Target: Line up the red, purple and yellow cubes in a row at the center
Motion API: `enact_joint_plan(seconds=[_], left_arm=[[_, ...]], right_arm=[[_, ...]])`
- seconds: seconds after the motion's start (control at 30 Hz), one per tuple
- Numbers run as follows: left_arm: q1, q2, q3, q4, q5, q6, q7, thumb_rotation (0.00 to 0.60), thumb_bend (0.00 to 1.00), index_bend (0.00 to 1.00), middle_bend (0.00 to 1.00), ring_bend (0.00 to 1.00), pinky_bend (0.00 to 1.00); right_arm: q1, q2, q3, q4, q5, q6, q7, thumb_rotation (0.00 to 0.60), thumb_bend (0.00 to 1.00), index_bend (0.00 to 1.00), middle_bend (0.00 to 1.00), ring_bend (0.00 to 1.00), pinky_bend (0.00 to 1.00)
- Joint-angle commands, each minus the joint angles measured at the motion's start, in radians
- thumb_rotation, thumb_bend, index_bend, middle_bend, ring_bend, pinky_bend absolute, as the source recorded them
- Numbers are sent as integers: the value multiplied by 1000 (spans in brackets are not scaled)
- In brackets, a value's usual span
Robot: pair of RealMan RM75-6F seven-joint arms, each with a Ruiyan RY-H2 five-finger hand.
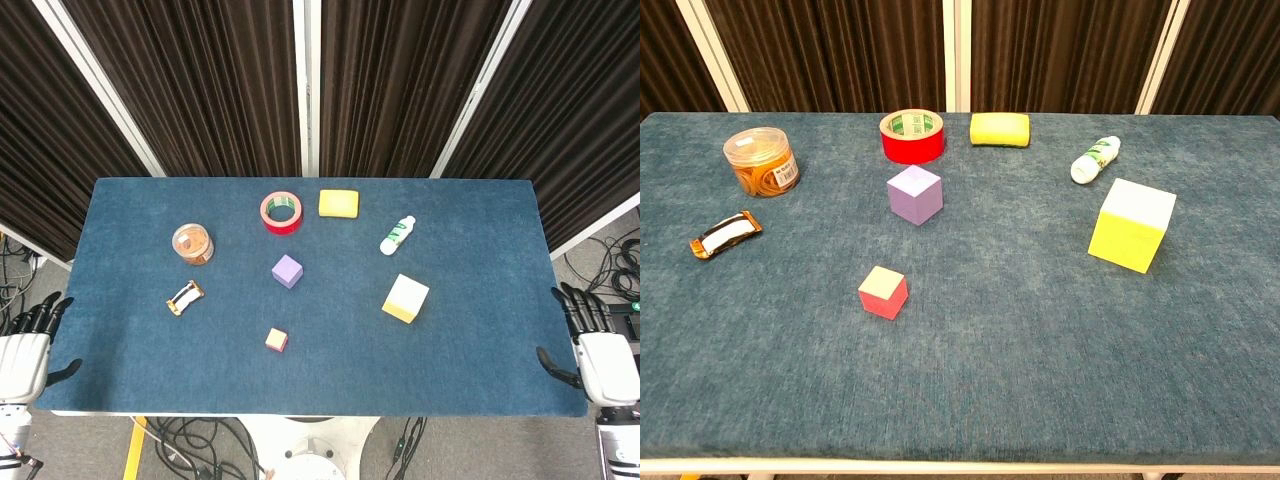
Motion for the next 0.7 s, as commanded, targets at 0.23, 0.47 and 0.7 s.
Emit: enact_joint_plan(seconds=[0.23, 0.47, 0.7], left_arm=[[8, -2, 12, 16, 16, 0, -64, 600, 160, 183, 198, 196, 242], [13, -13, 20, 47, 24, -3, -100, 600, 159, 183, 198, 196, 242], [13, -15, 27, 67, 30, -14, -131, 600, 159, 183, 198, 196, 242]], right_arm=[[145, -39, 46, -150, 119, -245, -204, 600, 156, 0, 42, 0, 0], [262, -158, 99, -118, 309, -419, -308, 600, 146, 0, 41, 0, 0], [361, -277, 142, -26, 459, -541, -317, 600, 137, 0, 42, 0, 0]])
